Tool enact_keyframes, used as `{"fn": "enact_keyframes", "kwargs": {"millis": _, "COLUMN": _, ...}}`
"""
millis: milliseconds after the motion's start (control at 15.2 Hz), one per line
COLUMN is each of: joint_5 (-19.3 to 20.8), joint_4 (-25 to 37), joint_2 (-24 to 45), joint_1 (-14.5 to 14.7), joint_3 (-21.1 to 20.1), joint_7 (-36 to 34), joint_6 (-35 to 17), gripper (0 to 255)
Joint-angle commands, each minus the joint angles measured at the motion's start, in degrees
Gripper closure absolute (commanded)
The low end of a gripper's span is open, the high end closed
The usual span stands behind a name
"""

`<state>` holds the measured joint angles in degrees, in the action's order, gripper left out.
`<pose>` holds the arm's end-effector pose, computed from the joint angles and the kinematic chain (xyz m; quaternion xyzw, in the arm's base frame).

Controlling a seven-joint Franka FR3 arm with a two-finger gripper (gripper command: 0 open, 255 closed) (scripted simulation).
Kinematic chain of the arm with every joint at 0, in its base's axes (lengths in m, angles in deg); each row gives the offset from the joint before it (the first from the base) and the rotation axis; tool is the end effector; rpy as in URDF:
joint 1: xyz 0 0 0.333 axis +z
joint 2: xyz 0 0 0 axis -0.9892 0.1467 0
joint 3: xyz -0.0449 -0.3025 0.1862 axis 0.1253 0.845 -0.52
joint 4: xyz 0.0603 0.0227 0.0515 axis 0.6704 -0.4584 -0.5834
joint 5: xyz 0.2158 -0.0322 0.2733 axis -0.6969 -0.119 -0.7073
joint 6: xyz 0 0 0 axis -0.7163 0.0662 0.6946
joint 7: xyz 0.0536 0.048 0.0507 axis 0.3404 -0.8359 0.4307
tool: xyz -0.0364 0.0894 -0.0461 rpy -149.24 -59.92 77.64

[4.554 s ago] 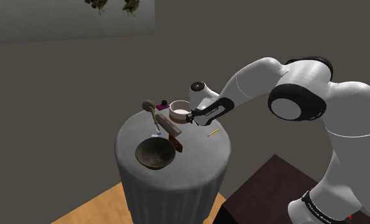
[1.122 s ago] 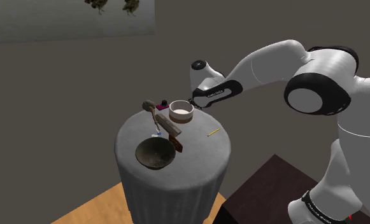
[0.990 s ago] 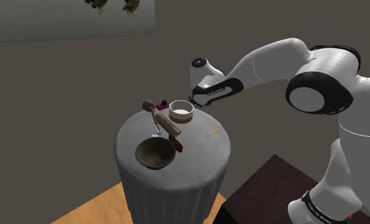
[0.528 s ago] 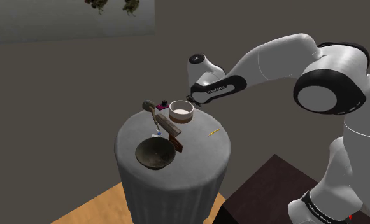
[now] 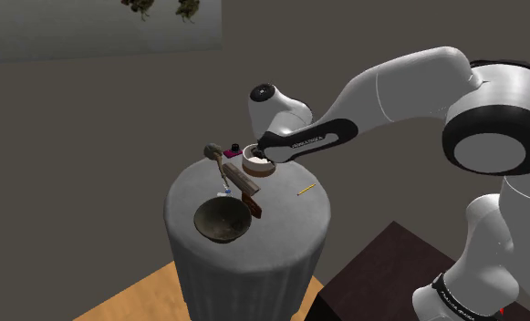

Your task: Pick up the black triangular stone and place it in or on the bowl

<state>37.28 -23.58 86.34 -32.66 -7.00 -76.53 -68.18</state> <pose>0.6086 0.1894 0.3980 0.9621 -0.1447 0.1458 0.1795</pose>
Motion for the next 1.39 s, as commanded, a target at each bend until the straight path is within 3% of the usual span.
{"fn": "enact_keyframes", "kwargs": {"millis": 0, "joint_5": 0.4, "joint_4": -0.1, "joint_2": -0.1, "joint_1": 2.1, "joint_3": -0.3, "joint_7": -2.5, "joint_6": 1.1, "gripper": 255}}
{"fn": "enact_keyframes", "kwargs": {"millis": 726, "joint_5": -0.6, "joint_4": 6.4, "joint_2": 2.9, "joint_1": 11.0, "joint_3": -3.8, "joint_7": -12.9, "joint_6": 9.7, "gripper": 255}}
{"fn": "enact_keyframes", "kwargs": {"millis": 1320, "joint_5": -3.0, "joint_4": 16.5, "joint_2": 8.9, "joint_1": 15.1, "joint_3": -7.0, "joint_7": -18.7, "joint_6": 16.9, "gripper": 255}}
